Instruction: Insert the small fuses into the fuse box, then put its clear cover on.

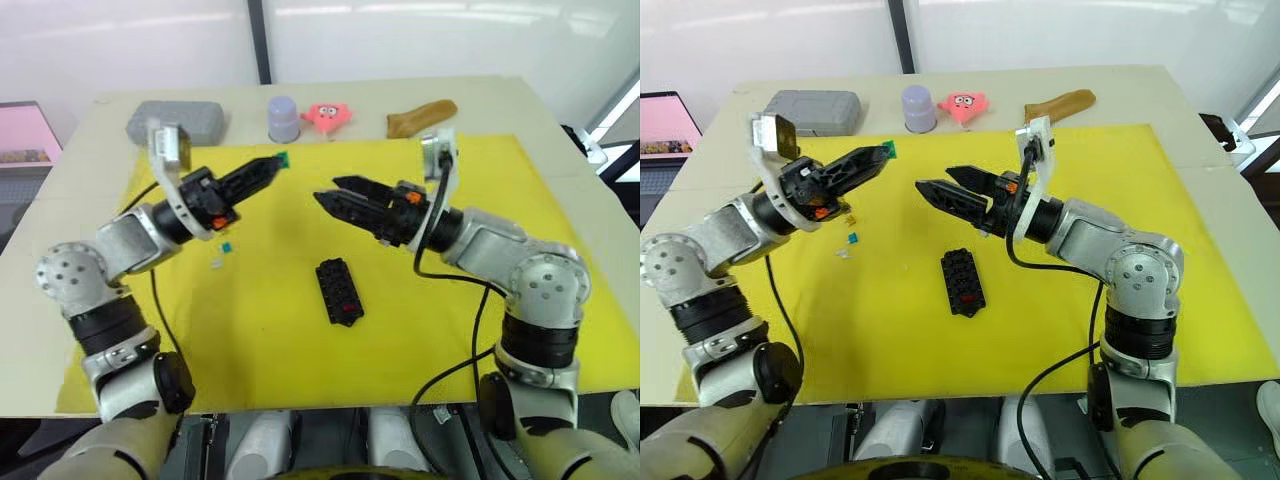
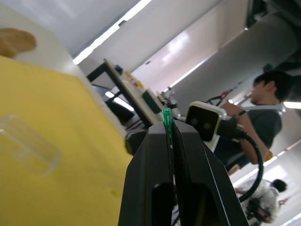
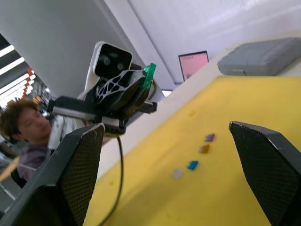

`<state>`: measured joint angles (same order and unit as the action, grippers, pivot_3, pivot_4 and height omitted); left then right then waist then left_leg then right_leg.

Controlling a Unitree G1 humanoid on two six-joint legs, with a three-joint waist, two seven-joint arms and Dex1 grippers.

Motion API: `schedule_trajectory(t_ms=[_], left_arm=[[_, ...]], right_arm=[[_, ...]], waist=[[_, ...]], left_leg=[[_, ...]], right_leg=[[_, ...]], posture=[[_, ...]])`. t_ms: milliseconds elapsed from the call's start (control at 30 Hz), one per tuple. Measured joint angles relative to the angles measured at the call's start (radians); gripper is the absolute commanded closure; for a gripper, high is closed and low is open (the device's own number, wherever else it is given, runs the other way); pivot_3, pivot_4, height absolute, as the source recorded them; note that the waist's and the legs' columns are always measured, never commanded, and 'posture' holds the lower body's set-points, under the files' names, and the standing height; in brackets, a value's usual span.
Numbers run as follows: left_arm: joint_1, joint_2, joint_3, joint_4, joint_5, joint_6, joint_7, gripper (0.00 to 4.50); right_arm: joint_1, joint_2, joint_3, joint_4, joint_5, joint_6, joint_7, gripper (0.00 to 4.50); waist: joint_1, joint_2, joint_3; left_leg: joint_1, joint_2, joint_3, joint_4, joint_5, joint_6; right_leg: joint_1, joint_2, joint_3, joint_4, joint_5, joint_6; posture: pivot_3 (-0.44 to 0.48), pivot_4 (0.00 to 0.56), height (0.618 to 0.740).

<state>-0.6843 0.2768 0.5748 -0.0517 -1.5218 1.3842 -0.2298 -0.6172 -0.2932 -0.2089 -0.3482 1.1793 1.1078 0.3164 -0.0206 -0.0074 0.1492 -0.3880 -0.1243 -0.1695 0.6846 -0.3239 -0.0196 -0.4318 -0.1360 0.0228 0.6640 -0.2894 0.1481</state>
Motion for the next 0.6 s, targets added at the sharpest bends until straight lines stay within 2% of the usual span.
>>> schedule_trajectory(t_ms=[233,433,500,600], left_arm=[[0.004,-0.048,-0.145,-0.01,-0.175,-0.153,0.124,4.41],[0.011,-0.071,-0.226,-0.032,-0.204,-0.26,0.134,4.41],[0.013,-0.072,-0.245,-0.032,-0.208,-0.285,0.131,4.5],[0.013,-0.069,-0.255,-0.03,-0.216,-0.322,0.127,4.5]], right_arm=[[-0.021,0.093,-0.054,0.025,0.187,-0.071,-0.225,0.0],[-0.027,0.087,-0.053,0.029,0.261,-0.123,-0.295,0.0],[-0.032,0.086,-0.052,0.029,0.28,-0.143,-0.314,0.54],[-0.032,0.067,-0.04,0.029,0.307,-0.156,-0.34,1.78]], waist=[[0.0,0.0,0.0],[-0.001,0.0,0.0],[-0.002,0.0,0.0],[-0.002,0.0,0.0]], left_leg=[[0.0,0.0,0.0,0.0,0.0,0.0],[0.0,0.0,0.001,0.0,0.0,0.0],[0.0,0.0,0.001,0.0,0.0,0.0],[0.0,0.0,0.001,0.0,0.0,0.0]], right_leg=[[0.0,0.0,0.0,0.0,0.0,0.0],[0.0,0.0,0.0,0.0,0.0,0.0],[0.0,0.0,0.001,0.0,0.0,0.0],[0.0,0.0,0.001,0.0,0.0,0.0]], posture=[[0.0,0.15,0.74],[0.0,0.15,0.74],[0.0,0.15,0.74],[0.0,0.15,0.74]])
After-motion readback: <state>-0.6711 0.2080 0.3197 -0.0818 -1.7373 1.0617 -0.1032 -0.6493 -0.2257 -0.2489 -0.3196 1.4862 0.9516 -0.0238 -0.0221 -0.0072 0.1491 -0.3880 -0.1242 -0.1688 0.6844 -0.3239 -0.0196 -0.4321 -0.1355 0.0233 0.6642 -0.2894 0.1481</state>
